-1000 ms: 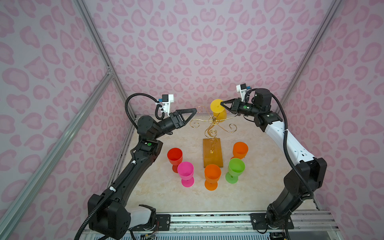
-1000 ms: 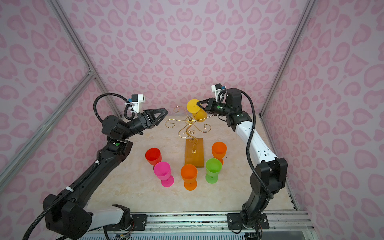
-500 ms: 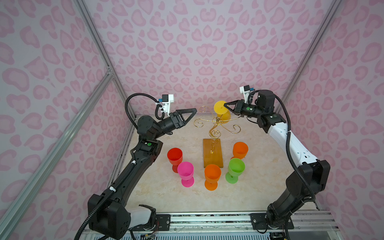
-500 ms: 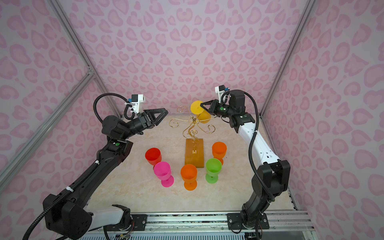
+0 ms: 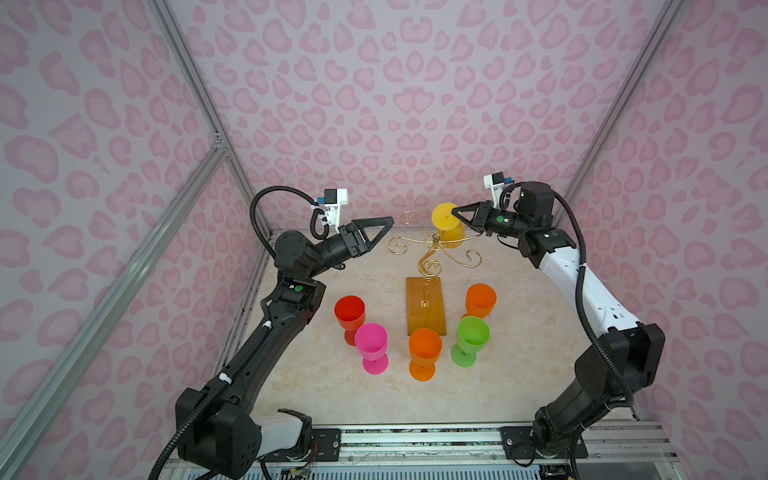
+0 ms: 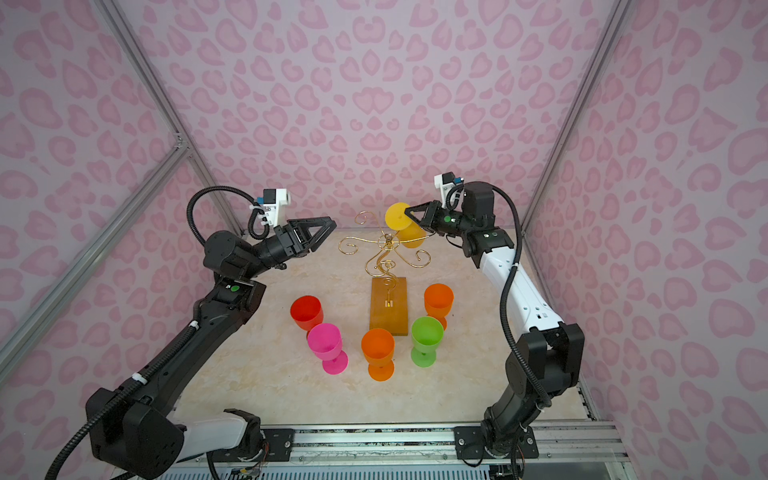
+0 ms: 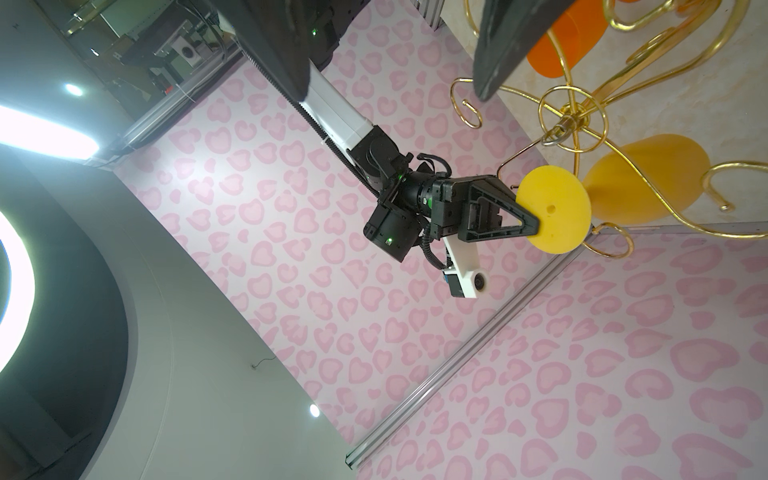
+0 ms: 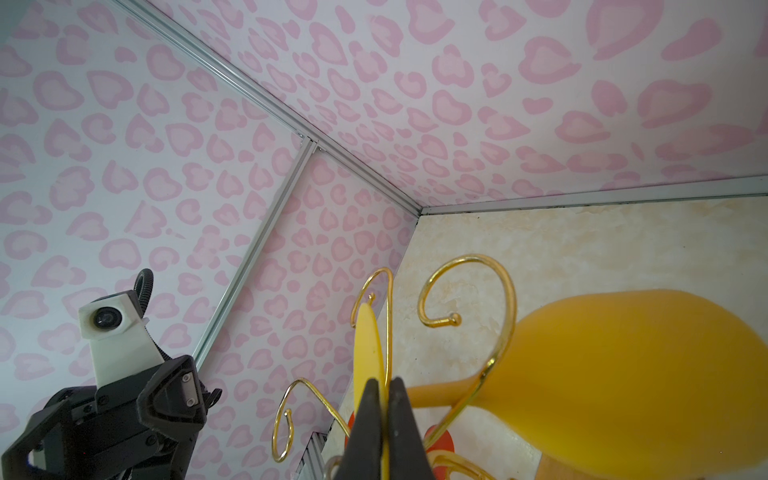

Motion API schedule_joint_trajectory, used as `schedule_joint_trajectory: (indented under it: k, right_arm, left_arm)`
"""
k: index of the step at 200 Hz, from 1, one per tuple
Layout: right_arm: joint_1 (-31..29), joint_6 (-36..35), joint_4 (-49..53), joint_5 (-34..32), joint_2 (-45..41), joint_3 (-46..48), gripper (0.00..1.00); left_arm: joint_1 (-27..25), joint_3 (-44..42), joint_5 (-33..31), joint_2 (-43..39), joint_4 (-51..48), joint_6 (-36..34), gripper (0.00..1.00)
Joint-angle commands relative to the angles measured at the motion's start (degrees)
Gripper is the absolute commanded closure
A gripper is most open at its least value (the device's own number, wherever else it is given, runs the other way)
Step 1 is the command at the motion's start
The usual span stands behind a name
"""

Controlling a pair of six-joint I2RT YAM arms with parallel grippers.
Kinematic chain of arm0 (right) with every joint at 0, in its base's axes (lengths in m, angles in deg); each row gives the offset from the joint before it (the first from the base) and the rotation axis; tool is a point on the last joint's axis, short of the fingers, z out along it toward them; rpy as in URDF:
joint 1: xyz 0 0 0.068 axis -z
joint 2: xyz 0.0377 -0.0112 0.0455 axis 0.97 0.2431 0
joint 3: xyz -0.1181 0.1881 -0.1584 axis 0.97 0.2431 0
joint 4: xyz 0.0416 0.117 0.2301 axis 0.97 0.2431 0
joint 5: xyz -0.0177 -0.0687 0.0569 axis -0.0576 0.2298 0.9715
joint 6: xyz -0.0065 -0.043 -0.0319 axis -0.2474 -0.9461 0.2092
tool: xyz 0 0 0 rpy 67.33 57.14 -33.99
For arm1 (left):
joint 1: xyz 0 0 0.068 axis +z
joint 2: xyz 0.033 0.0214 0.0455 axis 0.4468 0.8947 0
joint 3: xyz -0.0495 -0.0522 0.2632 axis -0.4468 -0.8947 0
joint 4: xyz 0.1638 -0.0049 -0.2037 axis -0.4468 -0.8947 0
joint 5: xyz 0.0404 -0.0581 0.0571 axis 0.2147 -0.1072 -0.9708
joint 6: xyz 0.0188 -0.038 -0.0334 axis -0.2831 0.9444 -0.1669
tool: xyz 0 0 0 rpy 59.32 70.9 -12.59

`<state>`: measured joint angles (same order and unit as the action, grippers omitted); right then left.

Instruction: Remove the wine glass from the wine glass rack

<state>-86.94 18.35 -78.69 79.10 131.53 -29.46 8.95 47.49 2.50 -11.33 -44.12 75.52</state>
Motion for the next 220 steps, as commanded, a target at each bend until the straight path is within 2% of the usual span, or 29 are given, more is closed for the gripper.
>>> schedule_joint_trajectory:
  k: [1,74,134,220]
  right_arm:
    - [0.02,-0.77,-0.64,0.78,-0.79,-0.15,0.97]
    - [-1.03,-0.94,0.74,0.74,-1.59,-1.31,0.97]
    - [-2.9,-2.09,4.83,0.78,3.28,-9.01,0.97]
    - [-3.79,-1.05,5.48,0.7,8.98,-15.43,0.97]
  left_arm:
    - [0.09,0.09,0.61,-0.41,1.39,-0.81,0.35]
    - [0.1,0.01,0.53,-0.29,1.46,-0.73,0.35]
    - [0.09,-0.34,0.55,-0.8,1.38,-0.99,0.35]
    - [0.09,-0.7,0.79,-1.24,1.11,-1.38,0.35]
